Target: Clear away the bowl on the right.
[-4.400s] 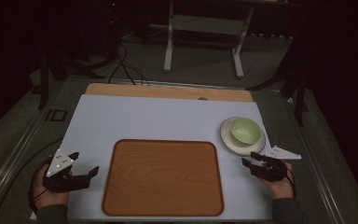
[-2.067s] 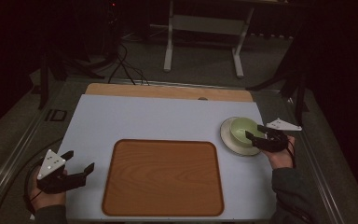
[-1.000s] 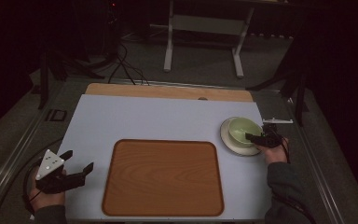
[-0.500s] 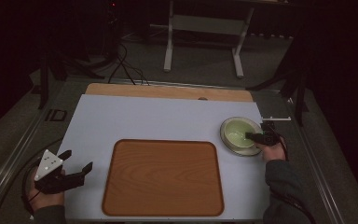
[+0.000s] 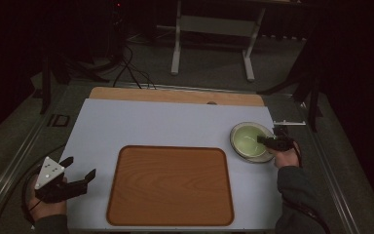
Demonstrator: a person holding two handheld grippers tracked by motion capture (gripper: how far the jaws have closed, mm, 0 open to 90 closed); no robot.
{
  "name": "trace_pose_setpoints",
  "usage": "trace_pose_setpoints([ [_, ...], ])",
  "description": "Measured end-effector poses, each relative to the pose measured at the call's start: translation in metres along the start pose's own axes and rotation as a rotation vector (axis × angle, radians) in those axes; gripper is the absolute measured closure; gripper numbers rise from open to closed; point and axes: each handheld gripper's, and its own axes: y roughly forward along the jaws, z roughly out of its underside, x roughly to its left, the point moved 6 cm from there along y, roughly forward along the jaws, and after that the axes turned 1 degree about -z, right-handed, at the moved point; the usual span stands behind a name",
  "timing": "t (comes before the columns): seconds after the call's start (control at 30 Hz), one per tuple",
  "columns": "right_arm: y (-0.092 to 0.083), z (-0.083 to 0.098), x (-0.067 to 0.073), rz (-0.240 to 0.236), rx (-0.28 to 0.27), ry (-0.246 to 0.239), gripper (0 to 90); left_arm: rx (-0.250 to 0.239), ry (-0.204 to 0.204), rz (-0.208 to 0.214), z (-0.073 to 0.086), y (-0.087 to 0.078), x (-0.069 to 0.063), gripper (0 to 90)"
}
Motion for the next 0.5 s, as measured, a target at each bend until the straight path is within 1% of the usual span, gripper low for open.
trace_pose_setpoints([
  [0.2,-0.0037,-0.0008,-0.0006,-0.002,-0.006,0.004,82.7,-0.004,-0.001,0.000,-0.0003,-0.0002,0.0002,14.5],
  [0.37,-0.0053,-0.0021,-0.0006,0.002,-0.011,-0.009,82.5,-0.010,-0.001,0.000,-0.0007,-0.0004,0.0001,14.5],
  [0.5,-0.0065,-0.0021,0.0002,0.004,-0.010,-0.010,82.5,-0.011,0.001,-0.001,-0.0008,-0.0009,0.0002,14.5],
])
